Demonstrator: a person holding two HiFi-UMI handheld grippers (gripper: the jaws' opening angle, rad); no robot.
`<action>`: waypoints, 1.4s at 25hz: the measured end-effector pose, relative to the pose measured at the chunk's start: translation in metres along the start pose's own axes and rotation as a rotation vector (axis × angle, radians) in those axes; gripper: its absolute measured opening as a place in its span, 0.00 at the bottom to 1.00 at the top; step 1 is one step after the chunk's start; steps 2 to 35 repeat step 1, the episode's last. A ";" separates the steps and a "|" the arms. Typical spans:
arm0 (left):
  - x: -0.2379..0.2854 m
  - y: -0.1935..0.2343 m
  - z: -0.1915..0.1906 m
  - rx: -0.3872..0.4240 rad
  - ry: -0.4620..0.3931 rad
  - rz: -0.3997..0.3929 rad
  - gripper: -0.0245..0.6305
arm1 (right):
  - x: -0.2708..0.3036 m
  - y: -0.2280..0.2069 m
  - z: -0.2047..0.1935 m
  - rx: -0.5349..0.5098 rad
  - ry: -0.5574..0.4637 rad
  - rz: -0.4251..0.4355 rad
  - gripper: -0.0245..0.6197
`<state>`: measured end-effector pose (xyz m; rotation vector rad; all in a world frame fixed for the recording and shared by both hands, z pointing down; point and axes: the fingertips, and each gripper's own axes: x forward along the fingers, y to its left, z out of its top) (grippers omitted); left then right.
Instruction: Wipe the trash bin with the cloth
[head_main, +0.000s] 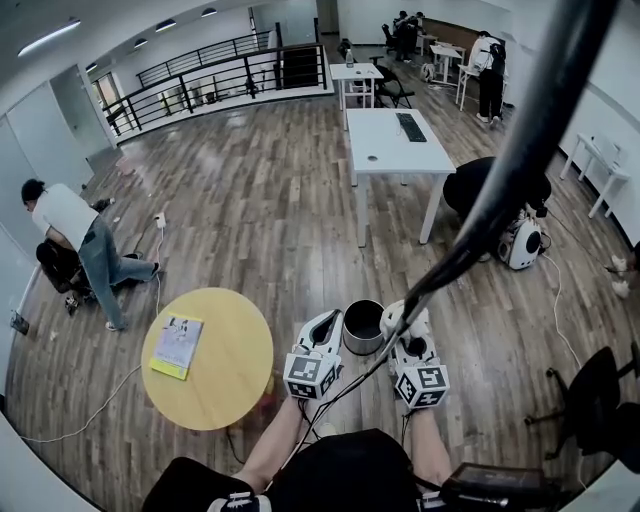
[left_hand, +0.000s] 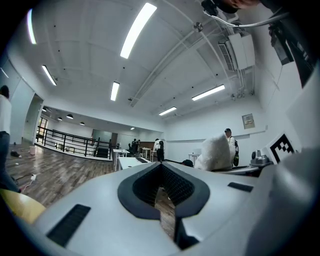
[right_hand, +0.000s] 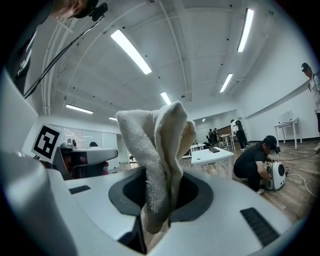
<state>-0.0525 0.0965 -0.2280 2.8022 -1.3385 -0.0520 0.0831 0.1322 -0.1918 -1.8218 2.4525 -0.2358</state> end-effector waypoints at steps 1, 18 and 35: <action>0.001 0.001 0.001 0.001 -0.002 -0.001 0.03 | 0.000 0.000 0.000 0.001 0.000 -0.002 0.18; 0.001 0.001 0.001 0.001 -0.002 -0.001 0.03 | 0.000 0.000 0.000 0.001 0.000 -0.002 0.18; 0.001 0.001 0.001 0.001 -0.002 -0.001 0.03 | 0.000 0.000 0.000 0.001 0.000 -0.002 0.18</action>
